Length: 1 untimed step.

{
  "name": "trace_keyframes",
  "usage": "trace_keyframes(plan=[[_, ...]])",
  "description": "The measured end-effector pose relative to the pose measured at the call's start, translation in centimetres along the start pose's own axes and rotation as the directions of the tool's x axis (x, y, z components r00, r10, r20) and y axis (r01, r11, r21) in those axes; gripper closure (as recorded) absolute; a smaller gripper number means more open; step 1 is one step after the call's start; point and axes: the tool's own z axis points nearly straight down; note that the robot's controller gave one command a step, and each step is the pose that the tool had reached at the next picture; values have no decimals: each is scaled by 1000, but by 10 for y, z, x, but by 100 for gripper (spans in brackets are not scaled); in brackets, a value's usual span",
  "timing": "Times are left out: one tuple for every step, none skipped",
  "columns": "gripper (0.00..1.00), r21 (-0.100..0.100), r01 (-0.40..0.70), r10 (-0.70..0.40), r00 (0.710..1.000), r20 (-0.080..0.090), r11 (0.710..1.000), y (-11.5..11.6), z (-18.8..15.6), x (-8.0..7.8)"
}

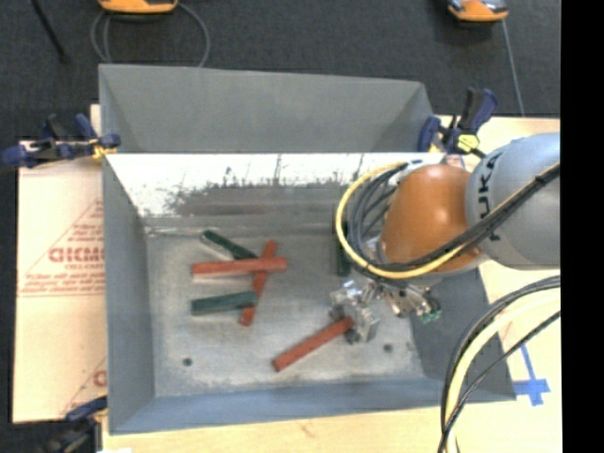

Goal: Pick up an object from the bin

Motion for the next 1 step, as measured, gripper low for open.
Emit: trace_keyframes(plan=[[100, 8, 181, -181, 983, 9, 983, -40, -319, -30]])
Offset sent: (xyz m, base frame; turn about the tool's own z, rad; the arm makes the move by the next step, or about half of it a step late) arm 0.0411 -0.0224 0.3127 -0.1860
